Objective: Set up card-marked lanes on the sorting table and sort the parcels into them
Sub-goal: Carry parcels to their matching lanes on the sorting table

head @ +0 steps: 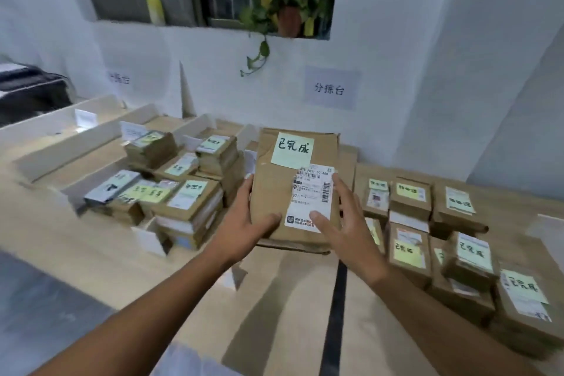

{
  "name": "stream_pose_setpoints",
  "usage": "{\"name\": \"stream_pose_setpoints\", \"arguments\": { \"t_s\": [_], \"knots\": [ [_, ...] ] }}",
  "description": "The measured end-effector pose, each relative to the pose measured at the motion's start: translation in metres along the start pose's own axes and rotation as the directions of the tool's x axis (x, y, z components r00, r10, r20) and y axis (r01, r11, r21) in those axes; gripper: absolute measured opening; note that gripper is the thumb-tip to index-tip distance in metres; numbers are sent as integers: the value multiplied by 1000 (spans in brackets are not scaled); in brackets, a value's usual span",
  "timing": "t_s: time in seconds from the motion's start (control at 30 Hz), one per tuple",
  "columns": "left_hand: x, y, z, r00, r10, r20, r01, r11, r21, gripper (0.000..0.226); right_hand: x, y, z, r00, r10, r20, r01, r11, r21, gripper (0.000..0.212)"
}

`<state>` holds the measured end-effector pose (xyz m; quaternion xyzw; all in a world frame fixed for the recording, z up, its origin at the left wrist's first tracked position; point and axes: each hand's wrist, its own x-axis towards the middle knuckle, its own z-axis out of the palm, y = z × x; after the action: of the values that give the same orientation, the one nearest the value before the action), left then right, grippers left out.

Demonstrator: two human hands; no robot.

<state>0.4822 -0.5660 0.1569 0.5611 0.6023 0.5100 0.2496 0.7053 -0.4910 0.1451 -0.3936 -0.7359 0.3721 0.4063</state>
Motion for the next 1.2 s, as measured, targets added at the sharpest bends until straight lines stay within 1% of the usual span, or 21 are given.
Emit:
{"name": "stream_pose_setpoints", "arguments": {
  "t_s": [0.07, 0.13, 0.2, 0.27, 0.4, 0.5, 0.6, 0.7, 0.77, 0.87, 1.0, 1.1, 1.2],
  "knots": [
    [-15, -12, -71, 998, 2, -67, 1, 999, 42, 85, 9, -35, 63, 999, -47, 26, 46, 998, 33, 86],
    [-33, -28, -135, 992, -18, -123, 24, 999, 48, 89, 16, -67, 124, 995, -79, 60, 76, 996, 49, 87],
    [-55, -41, -189, 982, -28, -185, 38, 998, 49, 88, 19, -96, 181, 989, -101, 106, 97, 994, 44, 86],
    [-75, -55, -235, 972, -28, -235, 44, 997, 62, 82, 19, -118, 233, 981, -131, 145, 124, 991, 54, 83],
    [-100, -83, -316, 948, -72, -310, 103, 991, 87, 88, 21, -147, 322, 962, -181, 206, 171, 983, 67, 83],
    [-101, -109, -367, 930, -97, -354, 138, 986, 94, 84, 38, -163, 379, 949, -188, 255, 177, 982, 66, 82],
    [-92, -141, -411, 910, -156, -384, 195, 979, 66, 91, 64, -171, 436, 925, -208, 317, 187, 978, 97, 81],
    [-76, -171, -452, 888, -165, -430, 224, 970, 90, 101, 98, -174, 495, 907, -215, 362, 184, 976, 118, 80],
    [-64, -187, -480, 865, -188, -465, 254, 964, 83, 102, 119, -178, 534, 895, -207, 395, 175, 978, 117, 81],
    [-44, -207, -526, 836, -211, -506, 293, 952, 88, 101, 154, -189, 588, 864, -236, 444, 183, 970, 160, 80],
    [-10, -229, -592, 826, -222, -519, 320, 941, 107, 101, 206, -210, 658, 828, -261, 496, 184, 963, 199, 81],
    [15, -251, -637, 811, -246, -531, 342, 935, 89, 102, 241, -221, 709, 817, -272, 509, 195, 960, 200, 81],
    [42, -286, -682, 807, -240, -540, 335, 939, 83, 102, 276, -227, 762, 813, -260, 522, 180, 963, 200, 81]
  ]
}}
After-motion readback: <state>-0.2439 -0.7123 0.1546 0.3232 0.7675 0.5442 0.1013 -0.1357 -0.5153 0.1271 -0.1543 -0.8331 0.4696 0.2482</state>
